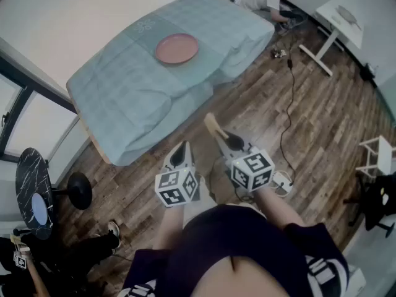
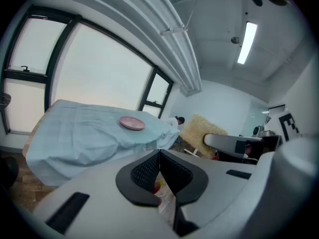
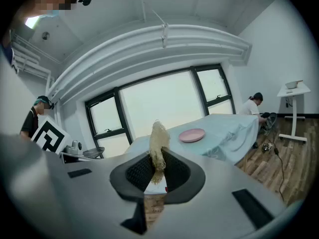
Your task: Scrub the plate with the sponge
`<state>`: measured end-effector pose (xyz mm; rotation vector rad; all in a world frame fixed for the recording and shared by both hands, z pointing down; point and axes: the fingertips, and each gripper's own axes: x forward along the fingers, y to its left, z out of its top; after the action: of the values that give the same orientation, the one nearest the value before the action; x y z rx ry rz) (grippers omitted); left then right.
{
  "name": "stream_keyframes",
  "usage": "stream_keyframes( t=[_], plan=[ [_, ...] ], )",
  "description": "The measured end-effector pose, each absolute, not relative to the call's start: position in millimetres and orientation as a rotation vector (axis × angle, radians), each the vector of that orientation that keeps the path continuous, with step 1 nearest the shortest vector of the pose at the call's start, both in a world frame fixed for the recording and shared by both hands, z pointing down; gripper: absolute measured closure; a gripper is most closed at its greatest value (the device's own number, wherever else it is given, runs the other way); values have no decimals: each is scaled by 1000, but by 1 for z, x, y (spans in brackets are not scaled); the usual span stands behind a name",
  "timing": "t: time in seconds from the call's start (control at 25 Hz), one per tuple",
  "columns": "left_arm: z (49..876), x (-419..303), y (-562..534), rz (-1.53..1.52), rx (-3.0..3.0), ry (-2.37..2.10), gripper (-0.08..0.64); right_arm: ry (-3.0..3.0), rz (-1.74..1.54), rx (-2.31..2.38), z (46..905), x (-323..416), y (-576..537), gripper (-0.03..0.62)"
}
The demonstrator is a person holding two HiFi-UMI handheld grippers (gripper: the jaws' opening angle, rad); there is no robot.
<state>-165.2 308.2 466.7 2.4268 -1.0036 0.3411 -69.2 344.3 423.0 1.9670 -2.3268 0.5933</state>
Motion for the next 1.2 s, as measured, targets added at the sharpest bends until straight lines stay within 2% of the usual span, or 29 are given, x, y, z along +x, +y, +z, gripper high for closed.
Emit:
stream_keyframes(
  t=[0.56, 1.2],
  plan=[
    [468, -151, 355, 344, 2486, -927, 551, -2302, 514, 2010, 419, -71, 391, 557],
    [468, -152, 255, 367, 2530, -820, 551, -2308, 557, 2090, 421, -88, 302, 555]
  ],
)
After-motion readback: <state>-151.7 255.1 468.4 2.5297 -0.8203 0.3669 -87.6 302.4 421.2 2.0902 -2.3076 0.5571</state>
